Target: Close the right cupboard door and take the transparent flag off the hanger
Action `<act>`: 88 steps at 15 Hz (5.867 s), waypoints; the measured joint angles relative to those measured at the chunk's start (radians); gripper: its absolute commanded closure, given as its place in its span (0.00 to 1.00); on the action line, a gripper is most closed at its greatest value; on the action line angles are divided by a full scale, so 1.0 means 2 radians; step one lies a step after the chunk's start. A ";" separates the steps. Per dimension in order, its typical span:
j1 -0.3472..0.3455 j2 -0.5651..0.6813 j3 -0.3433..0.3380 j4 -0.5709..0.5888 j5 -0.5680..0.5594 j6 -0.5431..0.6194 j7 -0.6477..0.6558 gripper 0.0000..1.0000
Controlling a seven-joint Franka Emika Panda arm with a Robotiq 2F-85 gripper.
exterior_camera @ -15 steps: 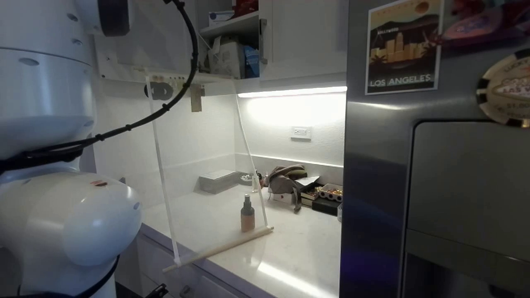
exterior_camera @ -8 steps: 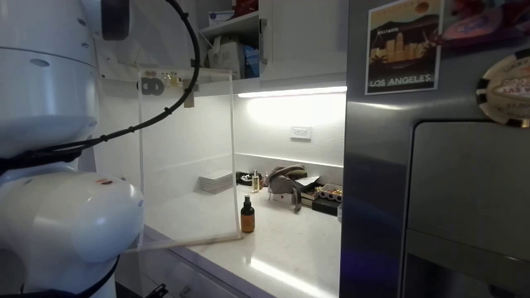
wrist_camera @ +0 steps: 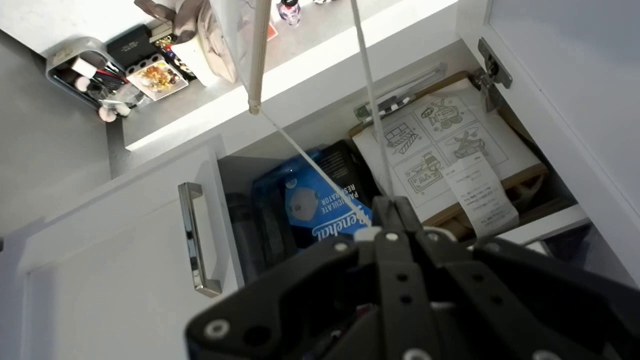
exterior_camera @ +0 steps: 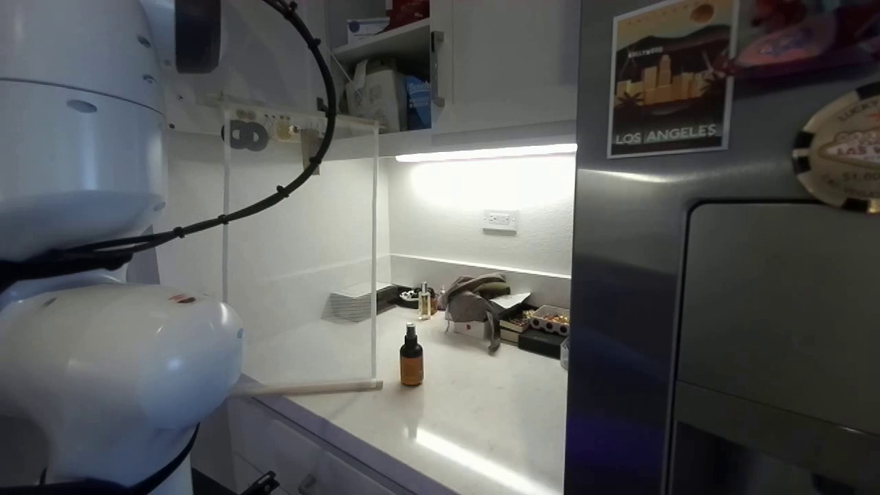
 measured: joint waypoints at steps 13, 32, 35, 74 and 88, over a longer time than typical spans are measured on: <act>0.112 0.020 -0.202 0.016 0.061 0.085 0.005 1.00; 0.065 0.117 -0.338 0.131 0.324 -0.090 -0.126 1.00; 0.056 0.127 -0.342 0.131 0.346 -0.110 -0.140 1.00; 0.013 0.248 -0.379 0.130 0.378 -0.178 -0.405 1.00; -0.001 0.248 -0.377 0.132 0.380 -0.178 -0.536 0.59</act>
